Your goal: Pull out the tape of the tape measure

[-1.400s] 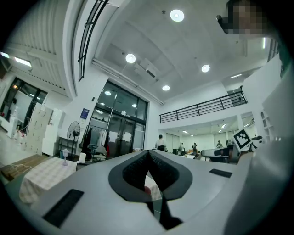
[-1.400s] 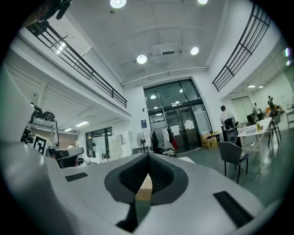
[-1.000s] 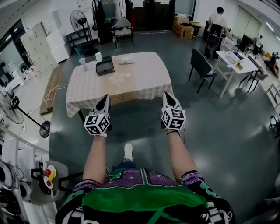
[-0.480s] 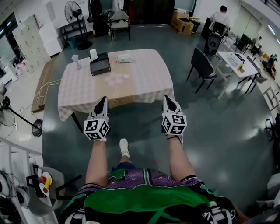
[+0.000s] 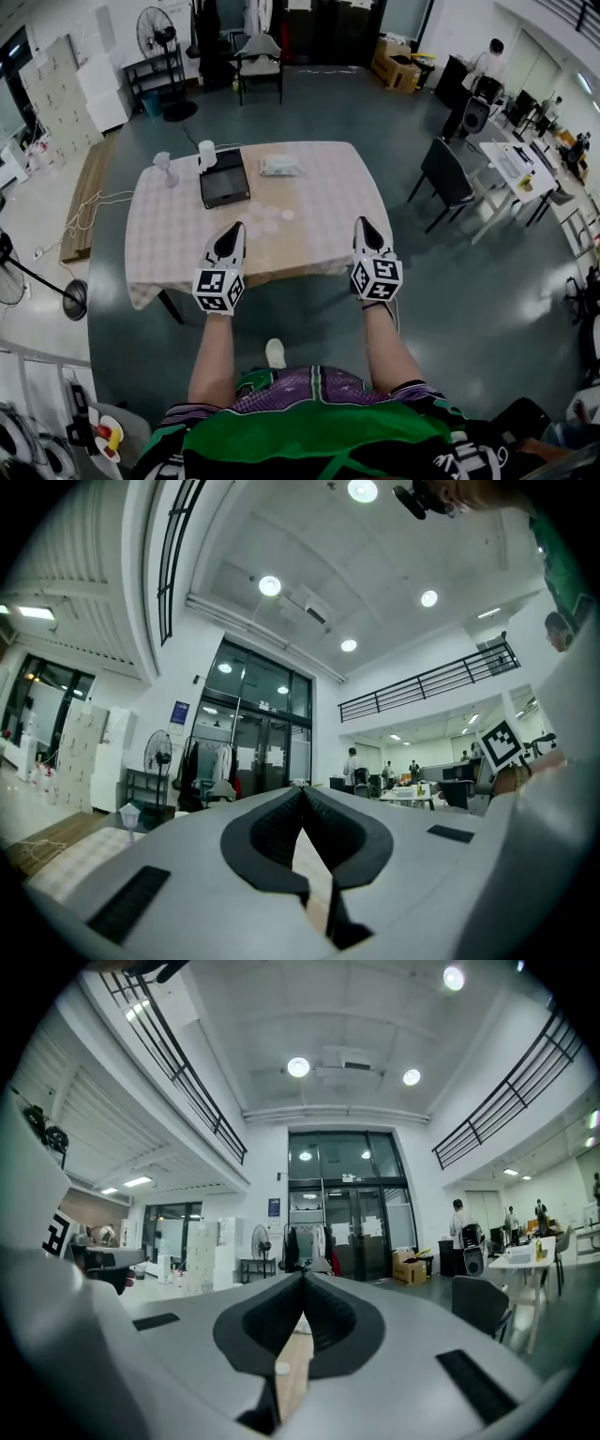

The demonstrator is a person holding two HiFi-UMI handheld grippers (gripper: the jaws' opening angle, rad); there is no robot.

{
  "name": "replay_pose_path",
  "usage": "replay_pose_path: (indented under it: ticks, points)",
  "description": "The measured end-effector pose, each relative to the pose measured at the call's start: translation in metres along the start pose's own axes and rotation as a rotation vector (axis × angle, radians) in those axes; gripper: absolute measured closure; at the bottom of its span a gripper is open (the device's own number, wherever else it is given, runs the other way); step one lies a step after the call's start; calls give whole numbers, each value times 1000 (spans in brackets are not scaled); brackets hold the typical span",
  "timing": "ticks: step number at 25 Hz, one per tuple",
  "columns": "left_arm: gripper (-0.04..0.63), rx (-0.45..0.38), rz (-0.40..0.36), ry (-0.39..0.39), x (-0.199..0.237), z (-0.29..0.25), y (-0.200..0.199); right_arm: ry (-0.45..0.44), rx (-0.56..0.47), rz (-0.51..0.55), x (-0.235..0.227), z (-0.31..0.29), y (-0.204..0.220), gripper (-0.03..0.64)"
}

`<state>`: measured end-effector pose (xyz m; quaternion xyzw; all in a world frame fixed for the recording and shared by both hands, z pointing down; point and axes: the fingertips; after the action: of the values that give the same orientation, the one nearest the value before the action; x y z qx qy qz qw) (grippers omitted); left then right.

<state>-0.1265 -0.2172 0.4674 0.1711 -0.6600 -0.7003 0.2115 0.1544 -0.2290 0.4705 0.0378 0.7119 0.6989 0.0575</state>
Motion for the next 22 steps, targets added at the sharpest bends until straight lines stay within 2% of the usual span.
replay_pose_path:
  ticks: [6,10,11,13,15,19,22]
  points:
    - [572,-23,18,21,66,-53,1,-6,-8,26,17,-77,-3,607]
    - [564,-33,49,28,89,-86,2,-63,24,27,29,-116,-1,580]
    - [531,-40,49,39,90,-89,4,-84,42,23,33,-123,5,518]
    - [400,-53,47,70,87,-95,7,-108,69,4,39,-131,14,391]
    - [313,-50,38,95,83,-102,7,-119,76,0,42,-135,17,354]
    - [308,-11,11,139,79,-111,24,-131,91,21,53,-141,30,344]
    - [308,37,18,155,76,-115,50,-138,128,42,58,-142,49,344]
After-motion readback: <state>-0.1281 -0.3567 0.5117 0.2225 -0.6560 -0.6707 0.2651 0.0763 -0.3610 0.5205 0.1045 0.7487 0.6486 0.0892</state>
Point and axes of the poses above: the fingertips, and each gripper's own axes: z backward along the fingers, x to its left, y out of its underside, and after that the axes turned 5 degrees about y, right-handed
